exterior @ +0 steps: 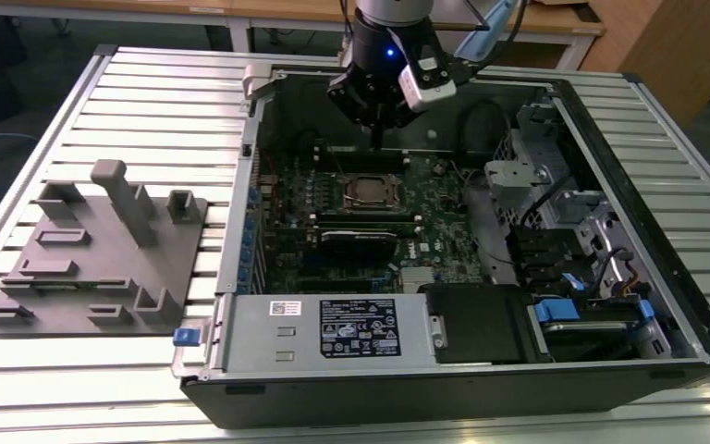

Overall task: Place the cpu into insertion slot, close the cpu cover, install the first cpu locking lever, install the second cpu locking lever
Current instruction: 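Install the first cpu locking lever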

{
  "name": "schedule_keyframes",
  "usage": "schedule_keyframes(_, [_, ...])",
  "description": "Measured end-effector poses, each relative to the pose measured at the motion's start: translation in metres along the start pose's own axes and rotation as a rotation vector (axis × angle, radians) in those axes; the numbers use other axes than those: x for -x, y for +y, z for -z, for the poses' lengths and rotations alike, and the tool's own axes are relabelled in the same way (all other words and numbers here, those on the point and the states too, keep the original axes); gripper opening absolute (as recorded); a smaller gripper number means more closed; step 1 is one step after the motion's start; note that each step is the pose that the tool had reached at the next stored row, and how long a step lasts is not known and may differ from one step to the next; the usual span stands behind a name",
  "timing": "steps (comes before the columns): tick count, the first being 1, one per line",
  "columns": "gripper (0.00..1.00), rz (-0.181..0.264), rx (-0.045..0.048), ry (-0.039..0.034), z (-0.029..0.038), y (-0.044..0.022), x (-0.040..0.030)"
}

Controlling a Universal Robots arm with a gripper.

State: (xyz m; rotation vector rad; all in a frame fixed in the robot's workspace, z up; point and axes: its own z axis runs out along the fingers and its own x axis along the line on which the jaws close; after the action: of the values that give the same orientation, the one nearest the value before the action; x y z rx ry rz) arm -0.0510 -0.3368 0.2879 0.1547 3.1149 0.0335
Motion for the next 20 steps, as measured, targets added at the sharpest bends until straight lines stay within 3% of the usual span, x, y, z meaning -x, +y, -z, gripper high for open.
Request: schedule_keyframes(20, [0.10,0.000,0.0017,0.0004,-0.0028,-0.0001,-0.0001])
